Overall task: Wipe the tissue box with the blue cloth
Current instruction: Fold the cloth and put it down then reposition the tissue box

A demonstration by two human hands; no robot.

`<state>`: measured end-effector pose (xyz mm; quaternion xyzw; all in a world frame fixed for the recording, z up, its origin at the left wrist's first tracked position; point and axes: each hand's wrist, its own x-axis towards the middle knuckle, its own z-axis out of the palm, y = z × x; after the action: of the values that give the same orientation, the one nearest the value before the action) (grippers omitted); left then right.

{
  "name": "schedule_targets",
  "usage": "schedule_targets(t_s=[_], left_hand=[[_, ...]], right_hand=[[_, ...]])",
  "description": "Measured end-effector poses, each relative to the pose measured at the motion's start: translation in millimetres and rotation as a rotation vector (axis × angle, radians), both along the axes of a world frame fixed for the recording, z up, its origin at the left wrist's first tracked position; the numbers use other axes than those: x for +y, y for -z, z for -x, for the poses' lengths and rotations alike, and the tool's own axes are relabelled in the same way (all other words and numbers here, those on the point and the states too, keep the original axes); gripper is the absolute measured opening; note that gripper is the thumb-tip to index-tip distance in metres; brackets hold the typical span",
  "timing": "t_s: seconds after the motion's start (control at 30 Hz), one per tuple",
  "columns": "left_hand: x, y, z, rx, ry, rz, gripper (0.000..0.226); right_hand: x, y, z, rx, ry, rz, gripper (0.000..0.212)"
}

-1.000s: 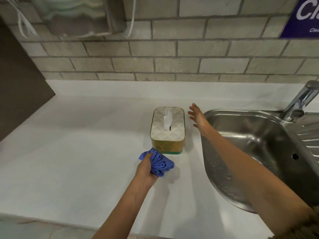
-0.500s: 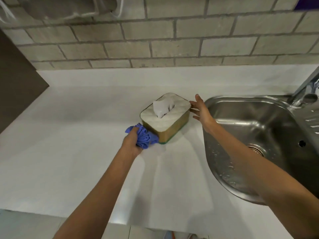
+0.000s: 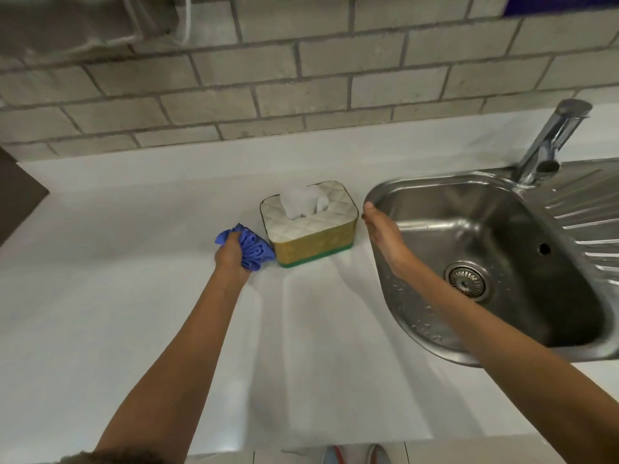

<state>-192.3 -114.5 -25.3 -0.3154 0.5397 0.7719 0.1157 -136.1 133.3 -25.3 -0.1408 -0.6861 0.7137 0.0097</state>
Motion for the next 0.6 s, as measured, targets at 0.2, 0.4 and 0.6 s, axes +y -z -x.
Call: schedule_targets(t_s=[0.2, 0.4, 0.6], left_hand=[[-1, 3, -67, -0.037, 0.072, -0.148, 0.037], [29, -15, -142, -0.131, 0.302, -0.436, 0.038], [66, -14, -166, -0.196, 0.485, -0.432, 0.052]], right_hand=[[-24, -3, -58, 0.217, -0.016, -0.378, 0.041], [-52, -4, -123, 0.33, -0.326, -0.65, 0.056], [-33, -11, -150, 0.331, -0.402, -0.724, 0.054]])
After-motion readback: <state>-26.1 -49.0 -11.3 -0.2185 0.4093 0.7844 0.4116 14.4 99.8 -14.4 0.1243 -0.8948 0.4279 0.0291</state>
